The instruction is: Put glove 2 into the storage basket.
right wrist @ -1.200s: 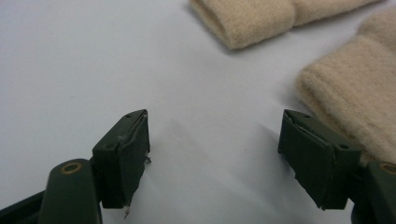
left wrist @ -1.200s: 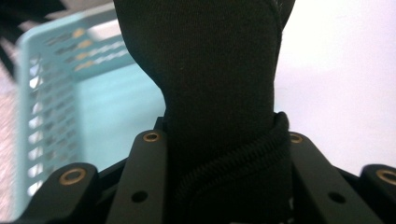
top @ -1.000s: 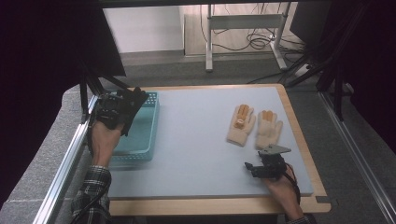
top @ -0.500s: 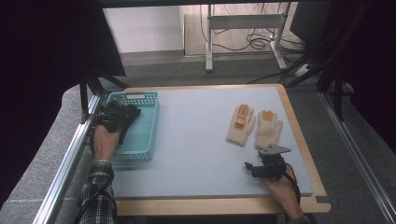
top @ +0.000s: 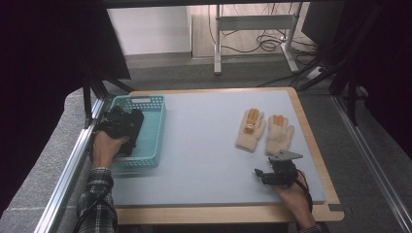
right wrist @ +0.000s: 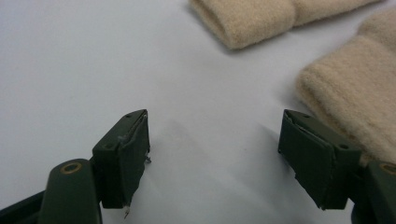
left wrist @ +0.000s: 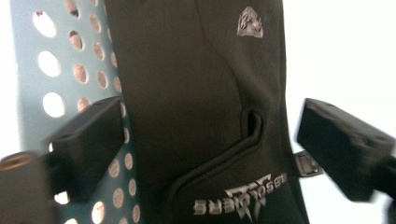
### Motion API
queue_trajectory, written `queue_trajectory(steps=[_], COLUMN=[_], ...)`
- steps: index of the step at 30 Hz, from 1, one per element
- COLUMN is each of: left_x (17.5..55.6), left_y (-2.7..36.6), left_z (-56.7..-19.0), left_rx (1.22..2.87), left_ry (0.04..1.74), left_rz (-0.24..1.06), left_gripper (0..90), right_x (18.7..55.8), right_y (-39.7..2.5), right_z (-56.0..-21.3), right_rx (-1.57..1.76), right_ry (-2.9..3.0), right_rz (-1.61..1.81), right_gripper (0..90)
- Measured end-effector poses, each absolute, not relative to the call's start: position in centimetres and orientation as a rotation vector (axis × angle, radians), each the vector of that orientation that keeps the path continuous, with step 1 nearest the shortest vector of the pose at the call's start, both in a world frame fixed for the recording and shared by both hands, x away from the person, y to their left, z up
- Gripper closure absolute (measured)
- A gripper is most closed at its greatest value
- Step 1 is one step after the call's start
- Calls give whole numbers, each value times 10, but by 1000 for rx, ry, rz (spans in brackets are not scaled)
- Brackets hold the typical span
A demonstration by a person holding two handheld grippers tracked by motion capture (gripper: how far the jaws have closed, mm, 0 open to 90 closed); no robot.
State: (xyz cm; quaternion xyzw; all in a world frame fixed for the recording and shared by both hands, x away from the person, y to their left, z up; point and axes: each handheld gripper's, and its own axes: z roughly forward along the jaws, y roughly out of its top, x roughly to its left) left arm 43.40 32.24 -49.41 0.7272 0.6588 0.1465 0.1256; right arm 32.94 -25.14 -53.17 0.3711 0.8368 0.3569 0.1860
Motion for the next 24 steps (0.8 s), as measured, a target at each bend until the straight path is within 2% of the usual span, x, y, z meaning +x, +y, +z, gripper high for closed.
queue_trajectory(steps=[3,14,24], left_x=[429,410,394], left_y=[323,328,304], left_z=[-487,-472,-467], left_rx=[2099,1996,1983], left_ry=[1869,1696,1514], left_rz=[416,450,480], left_gripper=[22,11,0], right_x=[329,329,329], right_y=[-251,-251,-251], right_z=[-532,-532,-532], right_rx=[1044,1045,1044], right_ry=[2356,2357,2356], right_rz=[1005,1005,1004], right_gripper=[242,242,241])
